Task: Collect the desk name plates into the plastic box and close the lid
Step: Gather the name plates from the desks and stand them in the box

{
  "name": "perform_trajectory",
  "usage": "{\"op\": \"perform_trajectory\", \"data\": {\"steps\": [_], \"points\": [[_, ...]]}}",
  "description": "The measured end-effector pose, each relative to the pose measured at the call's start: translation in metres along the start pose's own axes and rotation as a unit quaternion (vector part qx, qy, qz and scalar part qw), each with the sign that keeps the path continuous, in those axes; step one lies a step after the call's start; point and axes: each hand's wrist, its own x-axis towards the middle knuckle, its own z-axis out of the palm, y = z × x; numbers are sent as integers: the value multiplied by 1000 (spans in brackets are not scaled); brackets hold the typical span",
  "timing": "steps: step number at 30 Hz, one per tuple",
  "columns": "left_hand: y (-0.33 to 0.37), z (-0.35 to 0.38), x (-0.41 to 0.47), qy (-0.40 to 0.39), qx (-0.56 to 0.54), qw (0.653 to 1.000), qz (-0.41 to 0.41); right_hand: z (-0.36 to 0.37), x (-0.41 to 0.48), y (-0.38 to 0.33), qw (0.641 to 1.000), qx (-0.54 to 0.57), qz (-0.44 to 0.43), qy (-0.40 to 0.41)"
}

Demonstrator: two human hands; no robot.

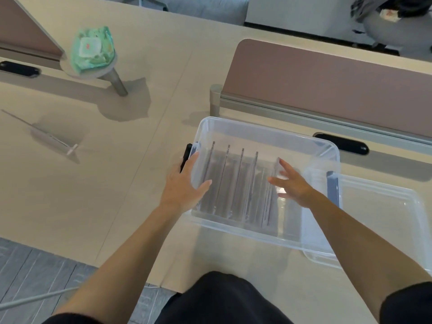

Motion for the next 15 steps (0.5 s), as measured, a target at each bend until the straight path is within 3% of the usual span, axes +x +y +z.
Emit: {"op": "perform_trajectory", "data": {"steps": [3,8,15], "points": [[-4,3,2,16,-6,1000,6,-10,-14,5,998,-57,-25,17],[-10,7,5,35,-6,999,31,-9,-33,21,976,-209,-7,-68],[-14,9,8,40,4,999,19,-6,-35,19,967,-237,-21,-89]]}}
